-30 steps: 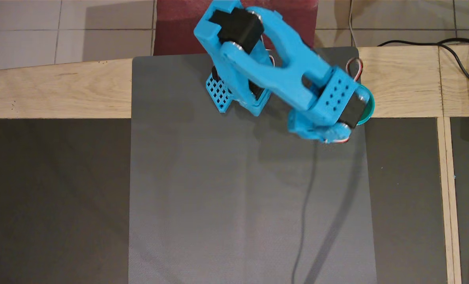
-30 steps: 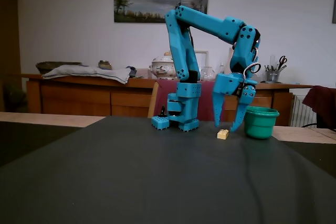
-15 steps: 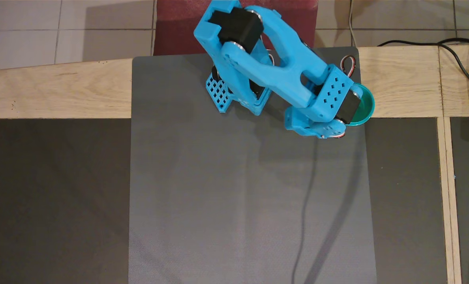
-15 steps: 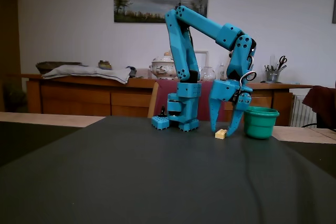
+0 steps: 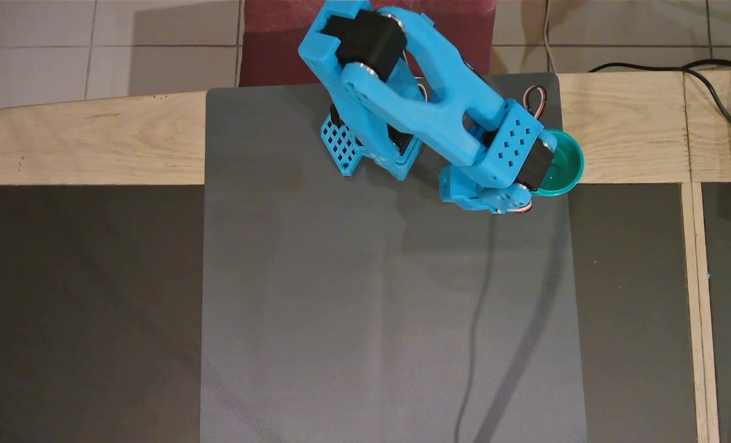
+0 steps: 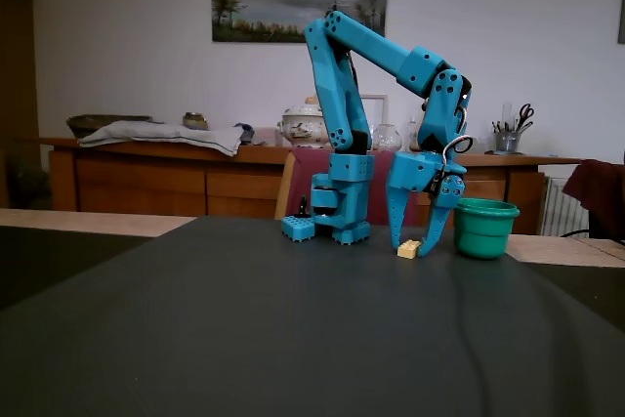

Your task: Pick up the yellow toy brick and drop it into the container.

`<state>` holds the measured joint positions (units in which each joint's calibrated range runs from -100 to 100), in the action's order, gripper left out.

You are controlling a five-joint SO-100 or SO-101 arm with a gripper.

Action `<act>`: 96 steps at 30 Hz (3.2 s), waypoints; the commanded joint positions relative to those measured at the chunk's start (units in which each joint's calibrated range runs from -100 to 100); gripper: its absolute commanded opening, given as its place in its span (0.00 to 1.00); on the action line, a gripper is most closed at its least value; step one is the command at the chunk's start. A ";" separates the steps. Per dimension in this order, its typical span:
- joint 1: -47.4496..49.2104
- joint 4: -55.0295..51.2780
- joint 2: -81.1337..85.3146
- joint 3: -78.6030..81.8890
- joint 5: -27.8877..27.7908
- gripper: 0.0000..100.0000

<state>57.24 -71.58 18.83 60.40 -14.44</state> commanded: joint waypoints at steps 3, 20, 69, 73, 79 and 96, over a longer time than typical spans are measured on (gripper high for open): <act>0.29 0.90 -0.53 0.61 -0.10 0.00; -4.28 -2.12 -0.28 -5.71 -5.06 0.00; 13.44 -25.13 -0.45 -43.79 4.19 0.00; 16.22 -24.60 -0.45 -43.79 5.86 0.00; 15.91 -22.20 -0.45 -43.52 7.22 0.00; 15.84 -9.14 -0.45 -30.71 7.12 0.00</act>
<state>73.27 -81.17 18.06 29.68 -7.35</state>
